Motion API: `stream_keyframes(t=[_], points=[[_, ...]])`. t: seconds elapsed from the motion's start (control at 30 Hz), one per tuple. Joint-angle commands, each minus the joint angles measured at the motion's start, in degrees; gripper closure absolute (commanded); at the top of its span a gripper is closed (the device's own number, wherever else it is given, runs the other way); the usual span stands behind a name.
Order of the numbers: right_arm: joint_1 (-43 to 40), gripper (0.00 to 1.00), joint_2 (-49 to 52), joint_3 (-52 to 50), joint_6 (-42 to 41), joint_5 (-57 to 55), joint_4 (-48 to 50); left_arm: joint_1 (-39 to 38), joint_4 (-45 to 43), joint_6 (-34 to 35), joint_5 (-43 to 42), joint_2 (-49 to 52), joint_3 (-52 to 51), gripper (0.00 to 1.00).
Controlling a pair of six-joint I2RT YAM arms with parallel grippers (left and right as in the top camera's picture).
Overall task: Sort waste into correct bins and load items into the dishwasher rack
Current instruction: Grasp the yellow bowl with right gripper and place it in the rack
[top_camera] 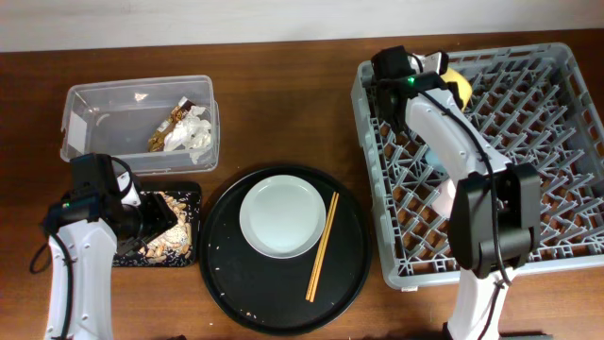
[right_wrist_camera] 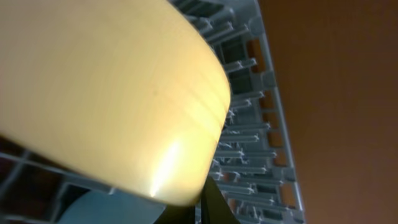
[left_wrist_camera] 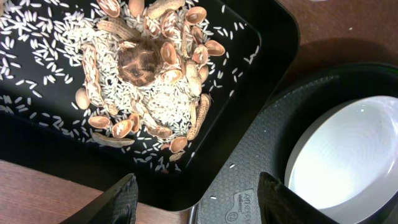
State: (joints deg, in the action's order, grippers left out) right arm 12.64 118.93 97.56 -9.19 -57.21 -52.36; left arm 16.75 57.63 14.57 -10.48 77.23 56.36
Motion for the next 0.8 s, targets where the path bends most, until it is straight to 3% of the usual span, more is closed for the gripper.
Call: stream_keyframes(t=[0.0,0.1,0.13,0.2,0.3,0.37,0.5,0.67,0.77], points=[[0.79,0.5,-13.05,-0.15,-2.25,15.26,-2.38,0.2,-0.09,0.35,-0.46,-0.61,0.07,0.39],[0.79,0.25,-23.98,-0.13,-2.25,26.93,-5.31,0.2,-0.07,0.35,-0.44,-0.61,0.07,0.39],[0.79,0.17,-29.51,-0.15,-2.23,36.41,-7.87,0.2,-0.07,0.35,-0.44,-0.61,0.07,0.39],[0.79,0.1,-34.8,-0.15,-2.05,49.94,-13.09,0.2,-0.07,0.35,-0.44,-0.61,0.07,0.35],[0.9,0.11,-34.75,-0.22,-2.08,67.54,-20.15,0.2,-0.09,0.35,-0.42,-0.59,0.07,0.28],[2.25,0.19,-33.05,-1.7,-2.32,72.17,-23.1,0.2,-0.07,0.35,-0.42,-0.59,0.07,0.27],[11.15,0.21,-32.24,-13.14,-8.98,71.58,-20.24,0.2,-0.07,0.35,-0.42,-0.59,0.07,0.27],[24.44,0.21,-31.95,-31.52,-21.09,63.49,-6.27,0.2,-0.07,0.35,-0.42,-0.59,0.07,0.27],[27.93,0.23,-29.18,-38.84,-26.01,61.37,1.01,0.2,-0.02,0.35,-0.42,-0.59,0.07,0.27]])
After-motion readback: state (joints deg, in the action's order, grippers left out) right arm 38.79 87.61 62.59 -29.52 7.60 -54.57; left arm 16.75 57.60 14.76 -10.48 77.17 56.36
